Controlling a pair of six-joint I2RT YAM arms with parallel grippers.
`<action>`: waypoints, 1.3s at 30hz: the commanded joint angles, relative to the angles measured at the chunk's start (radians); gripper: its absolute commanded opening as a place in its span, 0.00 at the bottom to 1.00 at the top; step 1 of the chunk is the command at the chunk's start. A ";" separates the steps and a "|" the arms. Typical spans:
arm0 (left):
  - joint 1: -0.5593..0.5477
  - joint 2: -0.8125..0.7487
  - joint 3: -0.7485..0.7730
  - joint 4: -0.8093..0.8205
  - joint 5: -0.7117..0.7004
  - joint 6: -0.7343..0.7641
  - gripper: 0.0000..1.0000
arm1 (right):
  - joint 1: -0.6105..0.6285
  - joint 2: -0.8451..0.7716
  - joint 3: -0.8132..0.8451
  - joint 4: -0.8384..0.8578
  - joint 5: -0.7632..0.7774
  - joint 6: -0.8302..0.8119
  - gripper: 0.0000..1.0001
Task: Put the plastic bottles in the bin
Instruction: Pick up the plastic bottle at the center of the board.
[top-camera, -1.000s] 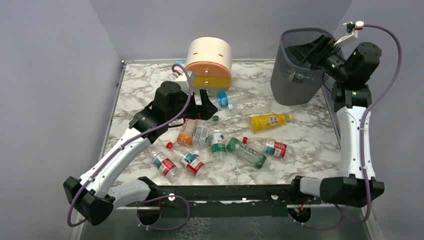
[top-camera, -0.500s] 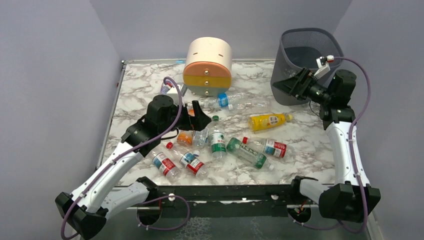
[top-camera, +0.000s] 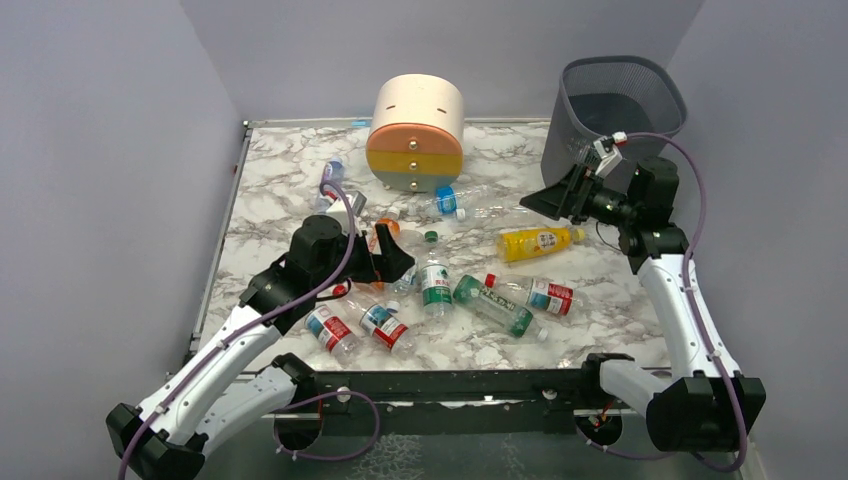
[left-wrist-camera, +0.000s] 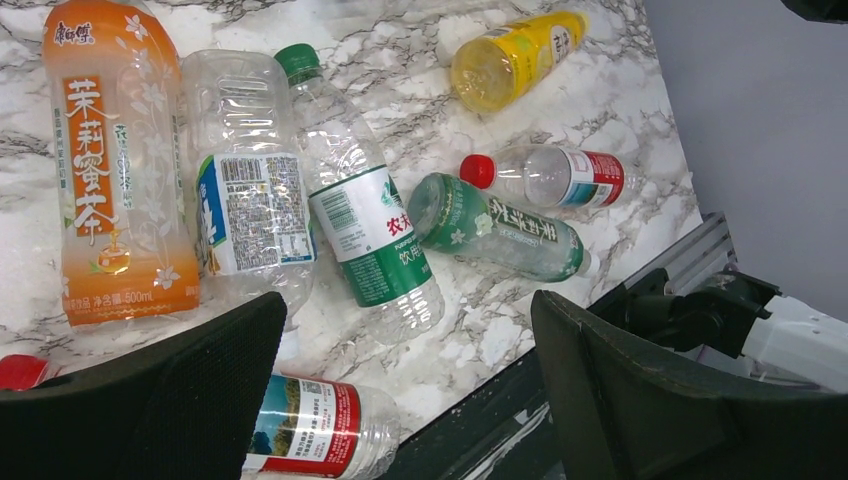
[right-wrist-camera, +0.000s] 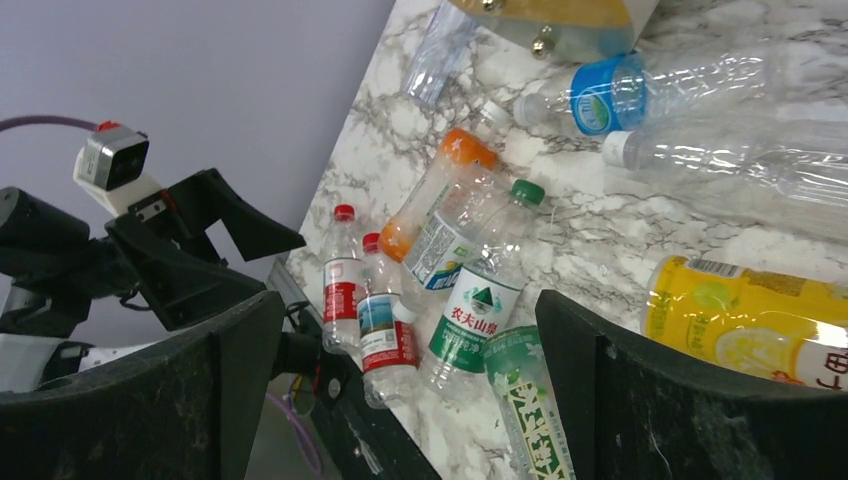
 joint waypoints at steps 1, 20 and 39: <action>0.003 -0.002 -0.024 0.058 -0.007 -0.015 0.99 | 0.047 0.014 0.017 -0.017 0.017 -0.032 1.00; 0.030 0.257 0.030 0.126 -0.090 0.101 0.99 | 0.173 0.093 0.069 -0.109 0.034 -0.163 1.00; 0.202 0.453 0.073 0.089 -0.154 0.229 0.99 | 0.213 0.109 0.048 -0.056 0.013 -0.137 1.00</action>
